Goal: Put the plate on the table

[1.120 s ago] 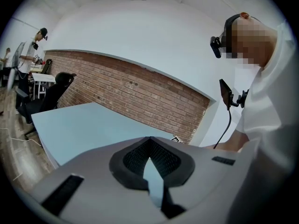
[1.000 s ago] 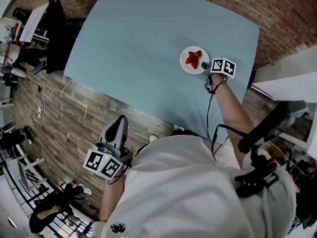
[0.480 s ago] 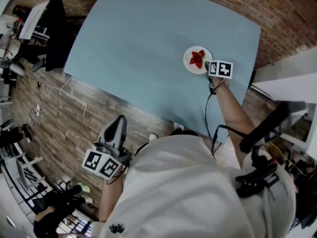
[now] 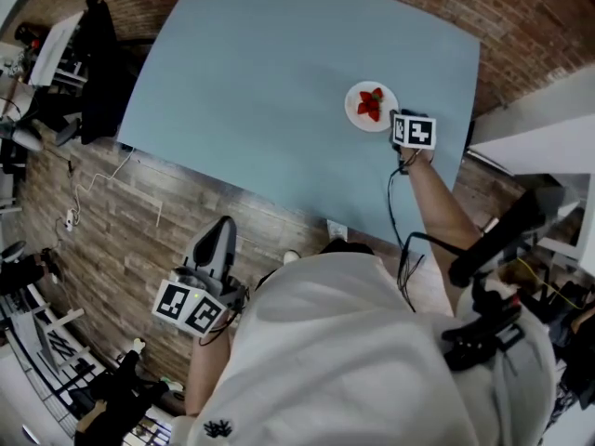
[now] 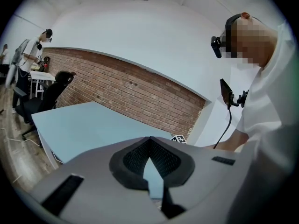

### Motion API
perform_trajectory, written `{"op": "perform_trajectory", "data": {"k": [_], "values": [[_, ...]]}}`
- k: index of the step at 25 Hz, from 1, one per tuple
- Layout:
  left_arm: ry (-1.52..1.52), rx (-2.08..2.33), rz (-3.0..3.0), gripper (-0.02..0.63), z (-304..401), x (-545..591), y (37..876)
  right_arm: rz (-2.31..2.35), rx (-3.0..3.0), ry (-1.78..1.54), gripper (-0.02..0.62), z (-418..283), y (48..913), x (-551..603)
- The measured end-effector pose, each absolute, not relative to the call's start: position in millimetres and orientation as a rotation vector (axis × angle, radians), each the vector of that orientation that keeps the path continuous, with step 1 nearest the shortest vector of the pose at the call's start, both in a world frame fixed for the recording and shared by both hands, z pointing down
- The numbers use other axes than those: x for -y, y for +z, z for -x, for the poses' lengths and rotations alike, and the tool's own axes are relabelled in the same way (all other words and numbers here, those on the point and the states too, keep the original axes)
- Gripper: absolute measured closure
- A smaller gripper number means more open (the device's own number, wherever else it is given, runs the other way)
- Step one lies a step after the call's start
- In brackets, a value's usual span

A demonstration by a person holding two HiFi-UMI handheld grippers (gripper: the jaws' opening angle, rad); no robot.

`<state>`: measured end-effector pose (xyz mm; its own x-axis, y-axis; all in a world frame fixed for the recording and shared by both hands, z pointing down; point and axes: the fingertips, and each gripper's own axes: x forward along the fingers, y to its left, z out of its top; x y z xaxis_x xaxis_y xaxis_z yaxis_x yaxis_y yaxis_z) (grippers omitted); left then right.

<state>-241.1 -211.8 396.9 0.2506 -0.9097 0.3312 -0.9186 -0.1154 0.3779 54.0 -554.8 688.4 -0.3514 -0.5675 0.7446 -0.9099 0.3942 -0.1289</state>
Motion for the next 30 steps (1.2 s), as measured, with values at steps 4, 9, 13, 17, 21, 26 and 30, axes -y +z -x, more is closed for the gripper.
{"op": "perform_trajectory", "data": {"k": [4,9,13,17,21,26,30], "values": [[0.012,1.615,-2.069,0.604,250,203,396,-1.275,2.103,0.744,0.482,-44,660,526],[-0.007,1.545,-2.131,0.604,261,190,394,-1.260,2.211,0.716,0.529,-21,611,468],[-0.022,1.492,-2.177,0.604,268,175,396,-1.187,2.287,0.678,0.588,-1,579,409],[-0.069,1.444,-2.196,0.604,277,158,398,-1.092,2.371,0.575,0.588,20,548,353],[-0.035,1.408,-2.227,0.604,280,135,403,-0.997,2.442,0.551,0.588,41,525,296],[-0.011,1.323,-2.256,0.604,280,103,411,-0.955,2.498,0.499,0.588,58,494,239],[-0.024,1.226,-2.284,0.604,276,78,414,-0.936,2.542,0.458,0.588,72,472,197]]}}
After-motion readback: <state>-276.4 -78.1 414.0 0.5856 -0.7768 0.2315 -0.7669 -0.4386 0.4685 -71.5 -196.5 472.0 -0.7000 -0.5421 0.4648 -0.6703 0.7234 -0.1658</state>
